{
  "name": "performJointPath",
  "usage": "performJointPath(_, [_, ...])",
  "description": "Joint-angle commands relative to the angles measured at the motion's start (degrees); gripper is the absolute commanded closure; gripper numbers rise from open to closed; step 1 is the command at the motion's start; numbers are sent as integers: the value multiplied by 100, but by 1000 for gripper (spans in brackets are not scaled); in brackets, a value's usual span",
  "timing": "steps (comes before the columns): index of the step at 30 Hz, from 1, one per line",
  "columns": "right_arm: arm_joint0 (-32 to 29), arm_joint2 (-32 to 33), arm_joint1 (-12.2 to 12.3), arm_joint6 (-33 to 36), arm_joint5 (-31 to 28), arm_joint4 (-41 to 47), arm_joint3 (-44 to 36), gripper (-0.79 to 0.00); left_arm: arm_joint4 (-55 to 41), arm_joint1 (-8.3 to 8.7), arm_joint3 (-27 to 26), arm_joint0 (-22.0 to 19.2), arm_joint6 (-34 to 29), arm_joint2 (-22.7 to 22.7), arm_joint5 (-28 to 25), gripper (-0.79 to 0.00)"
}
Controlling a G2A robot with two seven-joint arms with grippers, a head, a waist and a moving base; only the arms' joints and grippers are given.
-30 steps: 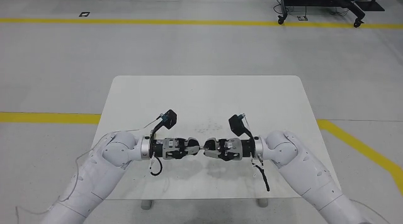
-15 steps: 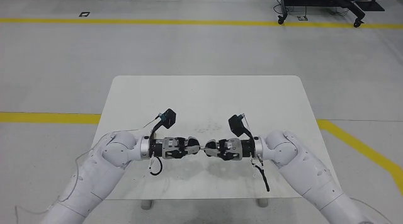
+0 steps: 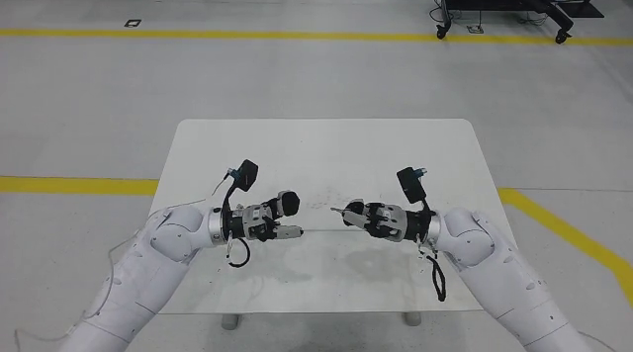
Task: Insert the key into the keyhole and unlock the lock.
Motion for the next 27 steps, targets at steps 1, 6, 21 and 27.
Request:
performJointPath(1, [2, -3, -1, 3, 0, -2, 3, 0, 0, 0, 0, 0, 0, 0, 0, -785])
performJointPath(6, [2, -3, -1, 3, 0, -2, 3, 0, 715, 68, -497, 120, 181, -356, 87, -785])
performJointPath(21, [2, -3, -1, 3, 0, -2, 3, 0, 3391, 739, -3355, 2264, -1882, -3043, 2667, -619])
performJointPath(27, [2, -3, -1, 3, 0, -2, 3, 0, 4010, 698, -3036, 2287, -1633, -2536, 3029, -573])
